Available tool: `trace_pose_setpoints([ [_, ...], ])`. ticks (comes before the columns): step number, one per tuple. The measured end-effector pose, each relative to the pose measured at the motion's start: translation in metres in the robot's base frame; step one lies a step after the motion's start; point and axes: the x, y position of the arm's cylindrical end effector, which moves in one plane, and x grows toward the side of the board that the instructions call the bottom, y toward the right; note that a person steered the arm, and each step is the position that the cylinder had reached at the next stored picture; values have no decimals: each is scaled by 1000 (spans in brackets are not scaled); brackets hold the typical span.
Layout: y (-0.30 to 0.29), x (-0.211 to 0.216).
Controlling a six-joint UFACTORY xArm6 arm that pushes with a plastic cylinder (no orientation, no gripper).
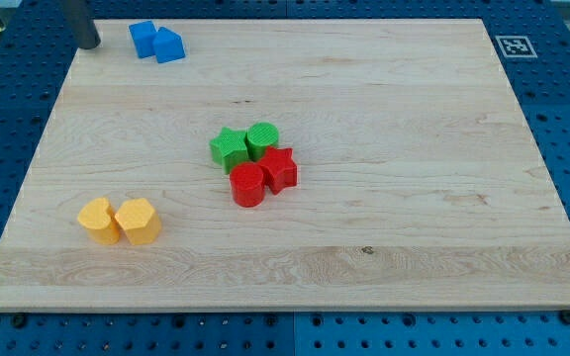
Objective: Push the blue cube to the top of the yellow heart
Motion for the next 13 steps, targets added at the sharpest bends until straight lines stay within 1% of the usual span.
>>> trace_pose_setpoints([
  [1, -1, -33],
  [2, 0, -37],
  [5, 9, -36],
  [6, 30, -36],
  [7, 42, -19],
  [8, 48, -14],
  [12, 83, -14],
  [13, 87, -3],
])
